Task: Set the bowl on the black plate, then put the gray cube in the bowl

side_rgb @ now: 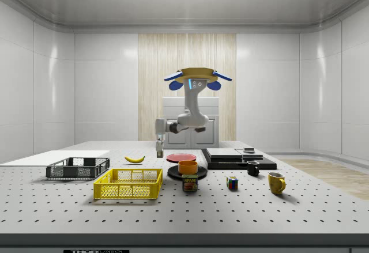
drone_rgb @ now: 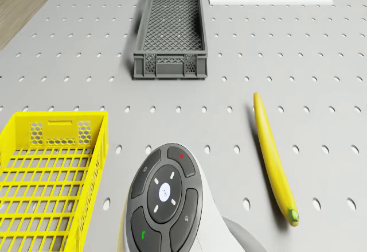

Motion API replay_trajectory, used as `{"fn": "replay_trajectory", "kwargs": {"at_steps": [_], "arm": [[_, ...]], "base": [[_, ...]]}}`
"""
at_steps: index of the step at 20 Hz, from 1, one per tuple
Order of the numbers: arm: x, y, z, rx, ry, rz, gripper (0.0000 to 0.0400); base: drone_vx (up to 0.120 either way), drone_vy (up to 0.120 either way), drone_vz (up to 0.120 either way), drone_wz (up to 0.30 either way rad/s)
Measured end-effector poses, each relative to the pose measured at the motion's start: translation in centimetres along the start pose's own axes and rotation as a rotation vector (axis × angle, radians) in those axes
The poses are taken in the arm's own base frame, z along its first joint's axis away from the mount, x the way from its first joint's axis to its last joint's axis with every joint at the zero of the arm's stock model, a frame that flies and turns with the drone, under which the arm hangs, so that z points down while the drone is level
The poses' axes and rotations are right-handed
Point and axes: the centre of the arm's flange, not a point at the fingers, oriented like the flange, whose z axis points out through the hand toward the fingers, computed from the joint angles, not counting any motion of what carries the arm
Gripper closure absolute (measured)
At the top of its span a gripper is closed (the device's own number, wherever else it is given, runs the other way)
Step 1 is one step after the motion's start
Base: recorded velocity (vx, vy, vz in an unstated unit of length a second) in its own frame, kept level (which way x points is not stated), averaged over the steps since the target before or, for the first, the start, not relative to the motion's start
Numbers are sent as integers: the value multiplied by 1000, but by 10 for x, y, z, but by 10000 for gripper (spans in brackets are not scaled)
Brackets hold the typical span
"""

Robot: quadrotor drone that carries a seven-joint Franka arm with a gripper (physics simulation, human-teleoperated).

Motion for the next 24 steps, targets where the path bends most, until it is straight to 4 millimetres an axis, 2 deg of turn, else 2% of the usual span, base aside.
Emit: {"fn": "replay_trajectory", "kwargs": {"at_steps": [11,15,24], "arm": [[0,0,0,0,0,0,150],[0,0,0,0,0,0,150],[0,0,0,0,0,0,150]], "base": [[-120,0,0,0],[-120,90,0,0],[-120,0,0,0]]}}
